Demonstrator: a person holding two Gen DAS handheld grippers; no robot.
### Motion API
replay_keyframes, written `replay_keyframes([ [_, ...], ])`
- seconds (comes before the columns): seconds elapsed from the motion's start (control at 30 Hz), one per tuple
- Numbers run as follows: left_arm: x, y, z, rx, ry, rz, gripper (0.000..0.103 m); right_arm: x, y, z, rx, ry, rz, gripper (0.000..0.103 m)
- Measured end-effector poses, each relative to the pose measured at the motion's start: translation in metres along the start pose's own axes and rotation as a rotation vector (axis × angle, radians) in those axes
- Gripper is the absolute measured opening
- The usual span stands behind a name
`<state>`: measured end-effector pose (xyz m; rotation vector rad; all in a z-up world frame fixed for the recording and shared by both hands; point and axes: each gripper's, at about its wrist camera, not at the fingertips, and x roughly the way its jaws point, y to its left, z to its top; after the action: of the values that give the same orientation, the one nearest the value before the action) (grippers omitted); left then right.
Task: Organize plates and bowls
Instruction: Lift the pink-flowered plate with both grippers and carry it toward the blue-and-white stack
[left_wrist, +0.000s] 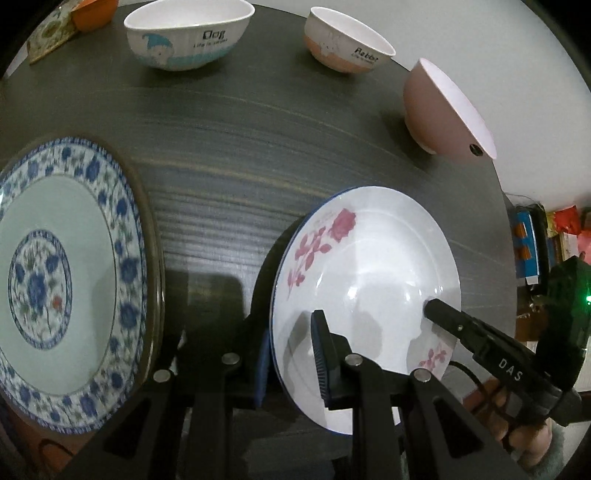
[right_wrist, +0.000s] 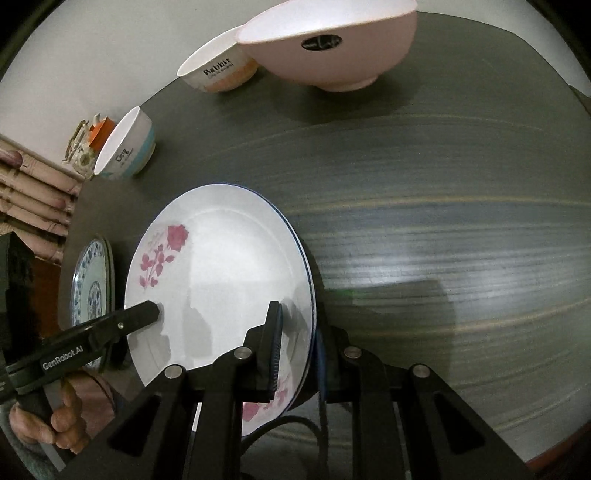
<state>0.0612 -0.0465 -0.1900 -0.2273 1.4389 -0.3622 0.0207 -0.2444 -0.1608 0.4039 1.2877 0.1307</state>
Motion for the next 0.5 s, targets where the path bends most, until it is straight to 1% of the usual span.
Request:
replay_keyframes([
  [0.17, 0.001, -0.003, 0.003, -0.019, 0.018, -0.023, 0.021, -0.002, 0.000, -0.010, 0.000, 0.004, 0.004, 0.016],
  [0.2, -0.005, 0.003, -0.001, -0.022, 0.021, -0.026, 0.021, -0.003, -0.001, -0.011, -0.002, 0.006, 0.005, 0.016],
  [0.27, -0.007, 0.005, 0.000, -0.019, 0.025, -0.026, 0.021, -0.005, -0.006, -0.015, -0.004, 0.010, 0.014, 0.016],
  [0.3, -0.006, 0.003, -0.005, -0.016, 0.026, -0.024, 0.021, -0.006, -0.008, -0.016, -0.002, 0.010, 0.017, 0.017],
  [0.5, -0.009, 0.006, -0.004, -0.024, 0.067, -0.031, 0.021, -0.006, -0.008, -0.014, -0.001, 0.022, 0.025, 0.018],
])
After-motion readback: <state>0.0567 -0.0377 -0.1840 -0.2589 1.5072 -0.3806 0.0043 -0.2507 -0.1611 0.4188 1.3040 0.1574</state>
